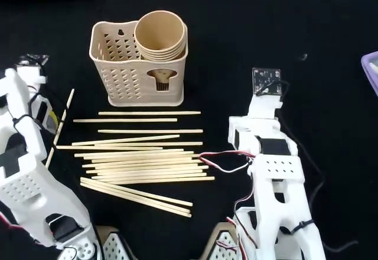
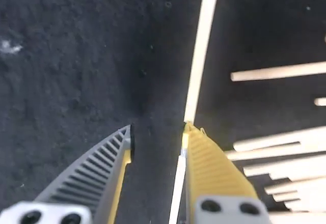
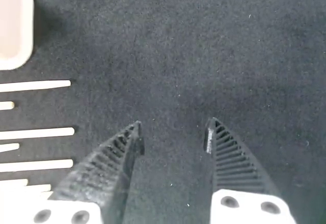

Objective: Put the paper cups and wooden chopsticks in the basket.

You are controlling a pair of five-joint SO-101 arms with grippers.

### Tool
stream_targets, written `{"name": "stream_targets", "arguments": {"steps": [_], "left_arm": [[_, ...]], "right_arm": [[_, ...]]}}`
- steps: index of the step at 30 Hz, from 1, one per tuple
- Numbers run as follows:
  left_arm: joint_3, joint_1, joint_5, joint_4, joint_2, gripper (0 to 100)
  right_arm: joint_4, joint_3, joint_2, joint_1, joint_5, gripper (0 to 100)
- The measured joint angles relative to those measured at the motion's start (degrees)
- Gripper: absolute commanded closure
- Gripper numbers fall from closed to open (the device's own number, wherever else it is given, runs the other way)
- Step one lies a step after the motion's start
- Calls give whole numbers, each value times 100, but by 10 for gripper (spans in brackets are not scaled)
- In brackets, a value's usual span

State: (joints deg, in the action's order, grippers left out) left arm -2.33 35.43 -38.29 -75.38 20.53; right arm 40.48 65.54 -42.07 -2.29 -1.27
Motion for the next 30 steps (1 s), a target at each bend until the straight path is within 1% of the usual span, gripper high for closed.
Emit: {"name": "stream_targets", "arguments": {"steps": [4, 6, 9, 14, 17, 18, 19, 30], "left_arm": [[-484, 0, -114, -835, 62, 828], [-501, 0, -264, -932, 105, 828], [-396, 0, -316, -615, 264, 828], [132, 0, -334, 281, 378, 833], [299, -9, -343, 519, 422, 834], [167, -9, -343, 545, 475, 834], [325, -9, -325, 589, 404, 834], [334, 105, -360, 668, 440, 834]], "right_arm": [[0, 0, 0, 0, 0, 800], [0, 0, 0, 0, 0, 800], [0, 0, 0, 0, 0, 800], [0, 0, 0, 0, 0, 800], [0, 0, 0, 0, 0, 800], [0, 0, 0, 0, 0, 800], [0, 0, 0, 0, 0, 800], [0, 0, 0, 0, 0, 800]]}}
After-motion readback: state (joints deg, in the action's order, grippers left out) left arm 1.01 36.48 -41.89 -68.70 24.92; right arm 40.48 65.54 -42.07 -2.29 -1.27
